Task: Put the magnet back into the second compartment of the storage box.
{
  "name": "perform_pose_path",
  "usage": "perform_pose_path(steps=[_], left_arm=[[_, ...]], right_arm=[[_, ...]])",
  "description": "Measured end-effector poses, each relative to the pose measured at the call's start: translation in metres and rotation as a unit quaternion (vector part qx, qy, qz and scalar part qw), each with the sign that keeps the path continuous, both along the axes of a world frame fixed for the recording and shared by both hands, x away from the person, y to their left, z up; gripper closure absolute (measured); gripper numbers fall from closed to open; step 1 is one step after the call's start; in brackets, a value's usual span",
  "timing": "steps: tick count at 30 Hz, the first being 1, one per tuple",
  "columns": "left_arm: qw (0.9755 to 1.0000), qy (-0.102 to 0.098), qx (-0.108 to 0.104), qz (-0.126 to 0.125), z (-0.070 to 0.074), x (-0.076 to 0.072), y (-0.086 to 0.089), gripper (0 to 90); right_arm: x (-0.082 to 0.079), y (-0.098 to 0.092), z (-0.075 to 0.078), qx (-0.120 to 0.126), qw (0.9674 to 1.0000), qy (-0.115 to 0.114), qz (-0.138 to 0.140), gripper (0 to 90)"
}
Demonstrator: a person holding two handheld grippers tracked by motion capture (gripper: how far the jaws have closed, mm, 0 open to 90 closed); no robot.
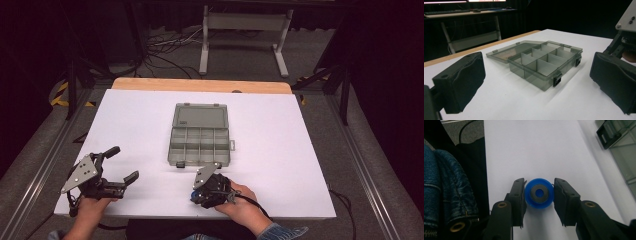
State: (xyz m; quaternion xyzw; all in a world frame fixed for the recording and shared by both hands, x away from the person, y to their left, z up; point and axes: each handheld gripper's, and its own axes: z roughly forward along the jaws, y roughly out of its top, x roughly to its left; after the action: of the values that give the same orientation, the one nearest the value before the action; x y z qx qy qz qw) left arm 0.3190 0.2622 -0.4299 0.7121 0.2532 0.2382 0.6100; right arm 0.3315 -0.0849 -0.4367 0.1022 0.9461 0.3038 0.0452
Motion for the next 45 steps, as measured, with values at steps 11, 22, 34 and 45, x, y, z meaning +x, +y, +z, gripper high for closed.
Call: perform_pose_path(steps=[11,22,34,45], left_arm=[[1.0000,0.001,0.000,0.000,0.000,0.000,0.000,0.8],[1.0000,0.001,0.000,-0.001,0.000,0.001,-0.001,0.9],[1.0000,0.002,0.001,-0.002,0.000,0.001,-0.001,0.9],[1.0000,0.003,-0.001,-0.001,-0.001,0.001,-0.001,0.9]], right_arm=[[0.003,-0.004,0.018,0.017,0.9998,-0.001,-0.006,62.8],[0.007,-0.012,0.036,0.033,0.9994,-0.007,-0.010,62.7],[0.013,-0.015,0.052,0.044,0.9988,-0.014,-0.016,62.8],[0.032,-0.015,0.063,0.056,0.9974,-0.021,-0.041,62.8]])
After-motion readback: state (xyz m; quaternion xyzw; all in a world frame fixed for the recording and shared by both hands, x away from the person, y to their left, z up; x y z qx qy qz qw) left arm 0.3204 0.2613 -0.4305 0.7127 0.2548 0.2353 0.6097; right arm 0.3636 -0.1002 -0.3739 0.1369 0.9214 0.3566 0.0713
